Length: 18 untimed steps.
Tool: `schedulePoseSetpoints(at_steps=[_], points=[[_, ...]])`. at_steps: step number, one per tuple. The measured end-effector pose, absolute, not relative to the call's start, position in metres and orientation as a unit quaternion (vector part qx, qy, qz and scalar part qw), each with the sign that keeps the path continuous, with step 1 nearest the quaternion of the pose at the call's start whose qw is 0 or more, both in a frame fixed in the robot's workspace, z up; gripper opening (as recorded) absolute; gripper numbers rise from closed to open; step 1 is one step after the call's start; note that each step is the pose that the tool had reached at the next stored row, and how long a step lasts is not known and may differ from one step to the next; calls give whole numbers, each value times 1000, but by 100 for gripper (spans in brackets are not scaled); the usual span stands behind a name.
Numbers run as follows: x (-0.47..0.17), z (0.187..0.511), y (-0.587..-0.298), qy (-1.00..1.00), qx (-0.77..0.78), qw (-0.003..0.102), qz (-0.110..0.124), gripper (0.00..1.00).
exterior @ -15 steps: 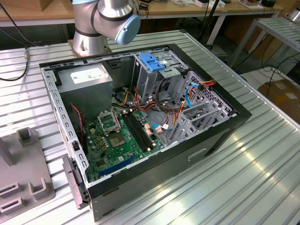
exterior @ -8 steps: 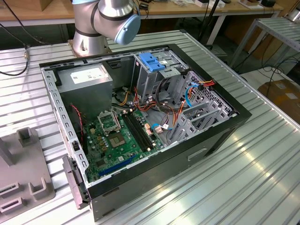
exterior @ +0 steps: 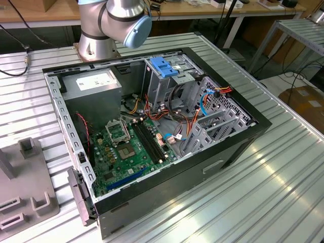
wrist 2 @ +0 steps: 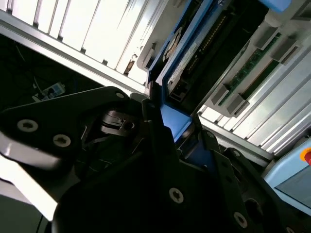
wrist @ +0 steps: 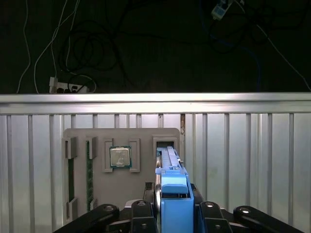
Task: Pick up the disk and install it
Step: 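Pick up the disk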
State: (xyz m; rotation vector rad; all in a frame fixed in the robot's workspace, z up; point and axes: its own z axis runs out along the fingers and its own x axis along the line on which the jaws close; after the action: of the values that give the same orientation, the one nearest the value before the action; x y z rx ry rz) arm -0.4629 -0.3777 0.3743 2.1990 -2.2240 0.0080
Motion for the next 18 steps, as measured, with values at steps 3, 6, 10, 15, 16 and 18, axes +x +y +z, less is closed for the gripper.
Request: schedulePoseSetpoints(at_steps=[3, 6, 10, 15, 16, 18], points=[[-463, 377, -378, -711, 703, 7, 3, 37], [-463, 377, -378, -711, 703, 7, 3, 37], [-463, 377, -378, -711, 703, 7, 3, 37], [-463, 378, -378, -711, 703, 6, 2, 37], [-463, 378, -378, -711, 703, 6, 2, 37], [-463, 380, -378, -711, 703, 6, 2, 37]])
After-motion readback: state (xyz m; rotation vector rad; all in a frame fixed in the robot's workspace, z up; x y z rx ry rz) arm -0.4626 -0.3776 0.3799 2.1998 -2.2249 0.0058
